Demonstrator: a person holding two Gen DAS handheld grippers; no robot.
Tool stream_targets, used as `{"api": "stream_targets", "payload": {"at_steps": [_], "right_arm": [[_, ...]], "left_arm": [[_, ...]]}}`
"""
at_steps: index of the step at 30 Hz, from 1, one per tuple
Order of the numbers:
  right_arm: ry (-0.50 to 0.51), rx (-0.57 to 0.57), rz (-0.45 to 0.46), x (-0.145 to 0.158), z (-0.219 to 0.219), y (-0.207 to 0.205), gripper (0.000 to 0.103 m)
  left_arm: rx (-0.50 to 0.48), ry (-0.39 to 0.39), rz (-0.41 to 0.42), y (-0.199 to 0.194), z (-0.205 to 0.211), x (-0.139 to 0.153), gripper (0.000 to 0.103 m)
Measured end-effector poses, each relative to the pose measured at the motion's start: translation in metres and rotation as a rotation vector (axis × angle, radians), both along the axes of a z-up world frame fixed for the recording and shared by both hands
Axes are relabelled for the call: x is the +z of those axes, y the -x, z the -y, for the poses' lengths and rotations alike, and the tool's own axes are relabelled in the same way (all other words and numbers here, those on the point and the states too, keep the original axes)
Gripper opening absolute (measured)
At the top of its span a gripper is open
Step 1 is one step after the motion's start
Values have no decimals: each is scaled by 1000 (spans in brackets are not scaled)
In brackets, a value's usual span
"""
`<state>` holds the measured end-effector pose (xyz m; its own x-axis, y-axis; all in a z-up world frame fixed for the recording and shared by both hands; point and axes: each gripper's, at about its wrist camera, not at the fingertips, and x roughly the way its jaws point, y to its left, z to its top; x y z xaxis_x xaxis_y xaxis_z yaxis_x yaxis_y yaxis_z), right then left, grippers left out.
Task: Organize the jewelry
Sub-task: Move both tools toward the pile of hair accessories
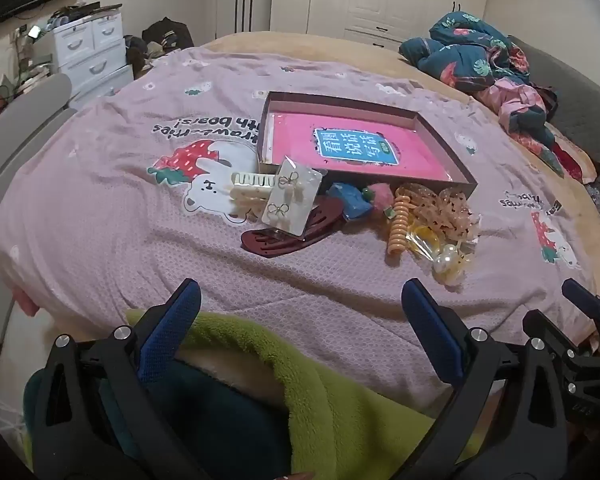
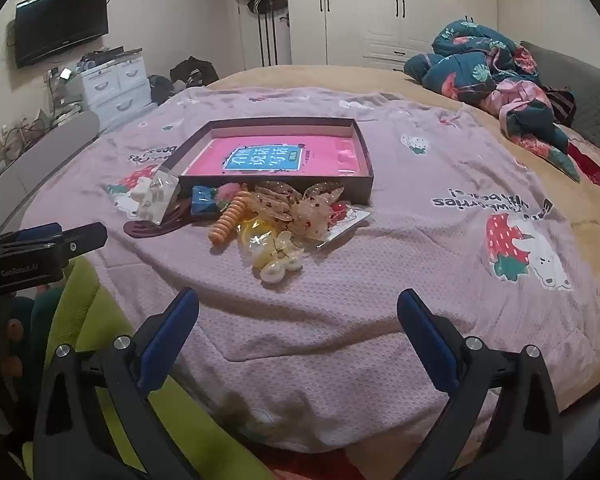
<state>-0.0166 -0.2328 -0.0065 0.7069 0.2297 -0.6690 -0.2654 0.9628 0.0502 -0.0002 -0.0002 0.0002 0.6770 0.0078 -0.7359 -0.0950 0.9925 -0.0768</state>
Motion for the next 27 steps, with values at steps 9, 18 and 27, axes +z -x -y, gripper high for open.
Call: {"api": "stream_targets", "payload": {"at_steps": [9,18,27], "right_arm": [[-10,10,-1,3,-2,2,99],[0,20,16,3,-5,4,99],[3,24,23,5,-6,5,99]], "left_arm": [[-1,6,11,4,-5,7,94],[-2,7,20,4,1,6,94],[-7,7,18,5,2,5,94]]}}
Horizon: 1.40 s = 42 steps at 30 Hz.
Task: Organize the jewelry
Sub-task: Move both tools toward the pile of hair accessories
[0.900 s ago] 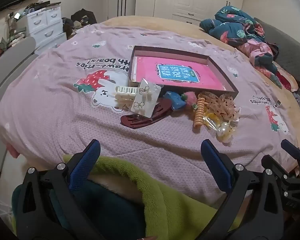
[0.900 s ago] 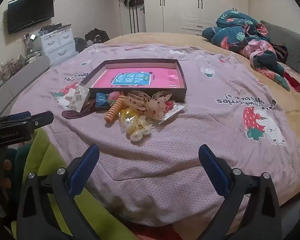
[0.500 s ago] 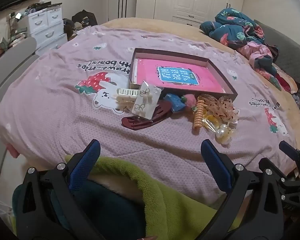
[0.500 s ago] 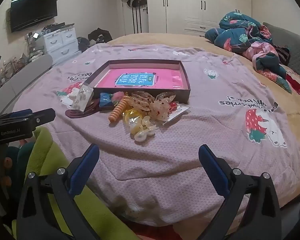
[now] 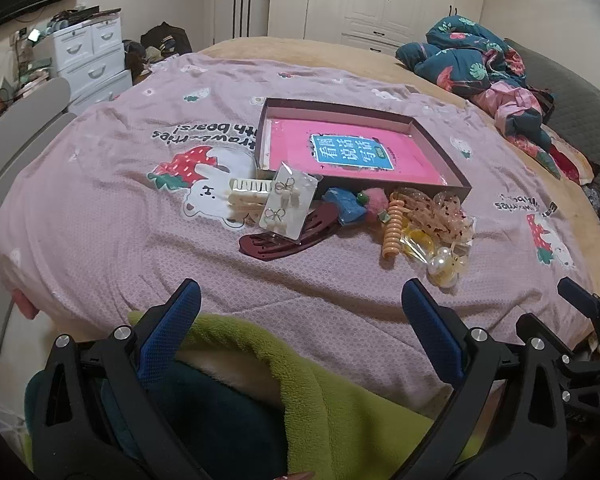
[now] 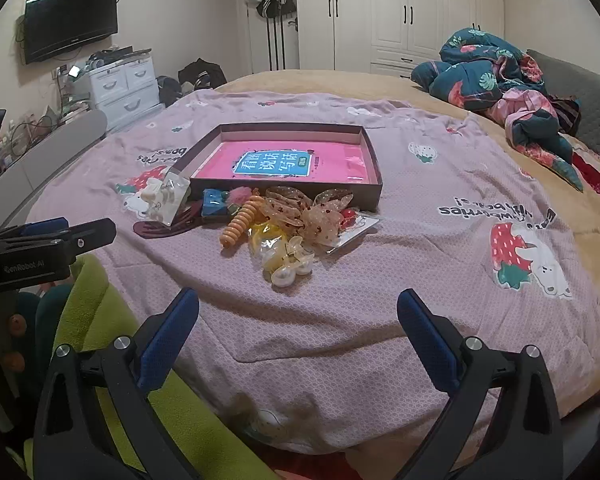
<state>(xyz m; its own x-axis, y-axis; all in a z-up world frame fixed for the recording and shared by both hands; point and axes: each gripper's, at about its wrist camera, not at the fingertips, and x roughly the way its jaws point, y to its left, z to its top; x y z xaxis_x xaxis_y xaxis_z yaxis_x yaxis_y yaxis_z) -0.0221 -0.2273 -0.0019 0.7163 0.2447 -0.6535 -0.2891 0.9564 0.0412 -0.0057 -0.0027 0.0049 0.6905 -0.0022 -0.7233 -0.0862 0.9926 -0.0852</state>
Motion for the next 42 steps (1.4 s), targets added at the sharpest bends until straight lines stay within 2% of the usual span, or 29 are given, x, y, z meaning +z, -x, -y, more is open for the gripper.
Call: {"api": "stream_targets", "payload": {"at_steps": [42], "right_arm": [[2,10,-1,1,-3,0,99]], "left_arm": [[-6,11,12,0,-2,3,94]]}}
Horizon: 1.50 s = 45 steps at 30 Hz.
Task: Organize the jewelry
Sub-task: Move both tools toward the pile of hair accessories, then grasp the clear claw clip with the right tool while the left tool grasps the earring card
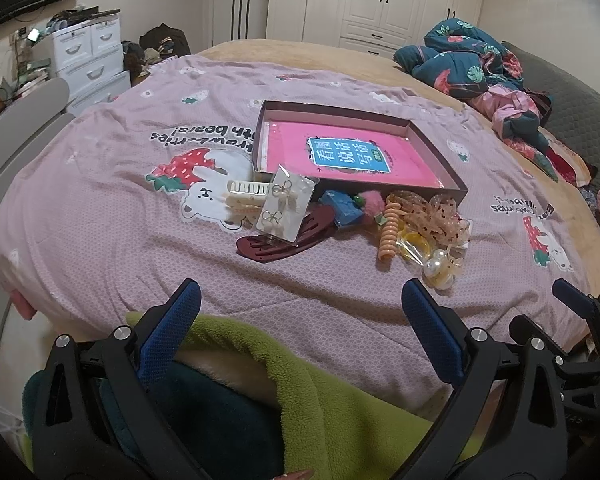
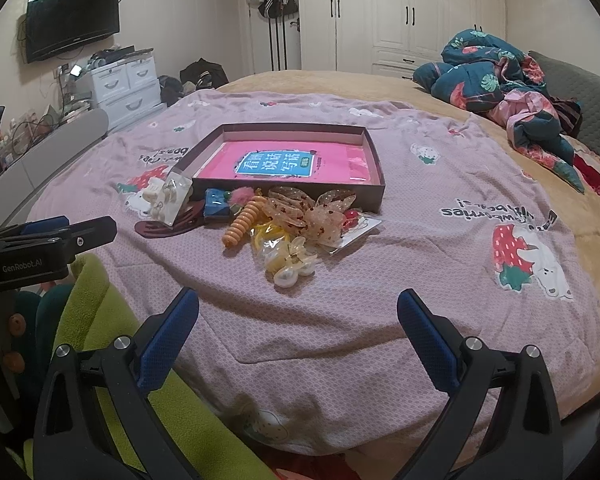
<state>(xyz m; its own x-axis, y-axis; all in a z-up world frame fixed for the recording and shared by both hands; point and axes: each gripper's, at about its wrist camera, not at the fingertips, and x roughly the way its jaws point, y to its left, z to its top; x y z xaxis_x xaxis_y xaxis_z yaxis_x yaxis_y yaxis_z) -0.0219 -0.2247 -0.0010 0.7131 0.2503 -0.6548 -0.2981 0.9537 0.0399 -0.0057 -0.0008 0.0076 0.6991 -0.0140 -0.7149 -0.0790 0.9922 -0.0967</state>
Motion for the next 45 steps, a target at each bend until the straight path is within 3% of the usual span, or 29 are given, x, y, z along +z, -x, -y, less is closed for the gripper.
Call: {"api": "stream_targets", "payload": {"at_steps": [21,37,41,45], "right_arm": [[0,85,-51,-15,-26,-39,99],[24,94,-92,-38,-35,-80,98],[37,102,-111,-47,-37,-91,89],[48,113,-120,-54,-39,-96,86]], "left_arm": [[88,37,-7,-11,-41,-9,94],[49,-34,-91,-64,-40,-32,94],[30,-49,-103,-79,-38,-38,94],[22,-34,-118,-92,-41,-45,94]]}}
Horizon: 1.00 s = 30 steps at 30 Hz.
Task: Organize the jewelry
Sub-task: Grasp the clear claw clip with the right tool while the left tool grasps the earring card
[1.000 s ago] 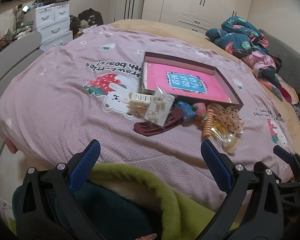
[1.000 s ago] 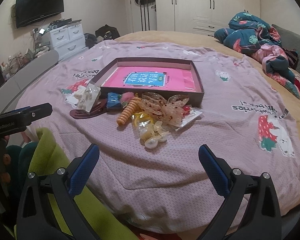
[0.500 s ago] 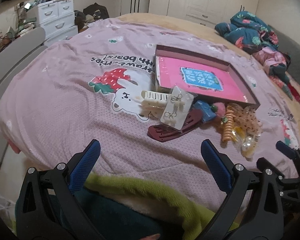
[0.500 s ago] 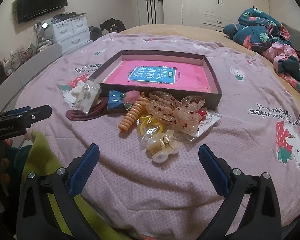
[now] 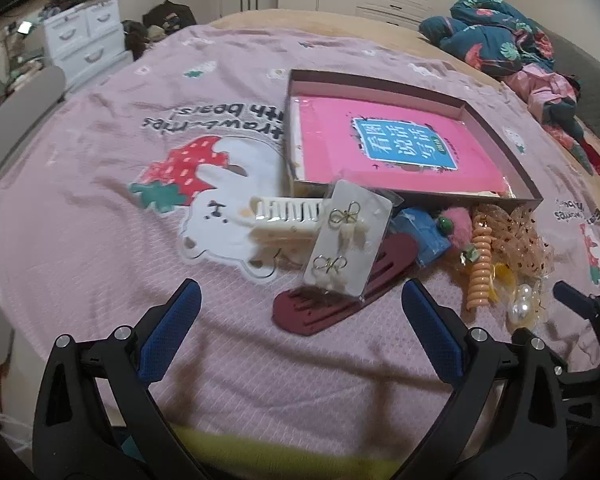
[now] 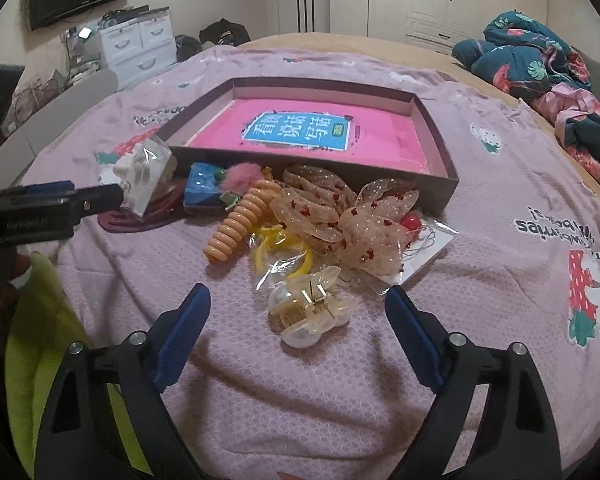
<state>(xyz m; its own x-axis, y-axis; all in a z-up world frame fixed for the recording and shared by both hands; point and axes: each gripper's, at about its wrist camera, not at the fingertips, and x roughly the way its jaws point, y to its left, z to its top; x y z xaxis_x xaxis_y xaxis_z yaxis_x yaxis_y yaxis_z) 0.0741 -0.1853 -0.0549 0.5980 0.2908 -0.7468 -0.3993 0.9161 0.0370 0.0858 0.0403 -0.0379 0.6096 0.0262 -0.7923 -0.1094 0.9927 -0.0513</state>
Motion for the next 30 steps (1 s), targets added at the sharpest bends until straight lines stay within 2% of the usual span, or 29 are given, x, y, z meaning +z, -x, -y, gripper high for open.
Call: {"api": "stream_targets", "payload": {"at_steps": [5,10,14,17,21,30], "right_arm": [[14,19,-2,-7,-4,-5,77],[26,33,2,-11,-8,-8,69],[36,18,1,-16,-6,-12,54],[40,22,19,-17,-4,-11,48],[13,22,13,-16,1,-11,48],[-50,11,-3,-3,19,-2,47]], "left_arm": [[-17,-3,-19,-12,0,-7,94],[-43,1,-30,-19,5,-11,77],[-65,2,-26,-23,10,-12,65],[-82,1,-25,-27,15,-13,56],[-97,12,-39,-30,16,-18,40],[-143,53,0,-18,21,-9,35]]}}
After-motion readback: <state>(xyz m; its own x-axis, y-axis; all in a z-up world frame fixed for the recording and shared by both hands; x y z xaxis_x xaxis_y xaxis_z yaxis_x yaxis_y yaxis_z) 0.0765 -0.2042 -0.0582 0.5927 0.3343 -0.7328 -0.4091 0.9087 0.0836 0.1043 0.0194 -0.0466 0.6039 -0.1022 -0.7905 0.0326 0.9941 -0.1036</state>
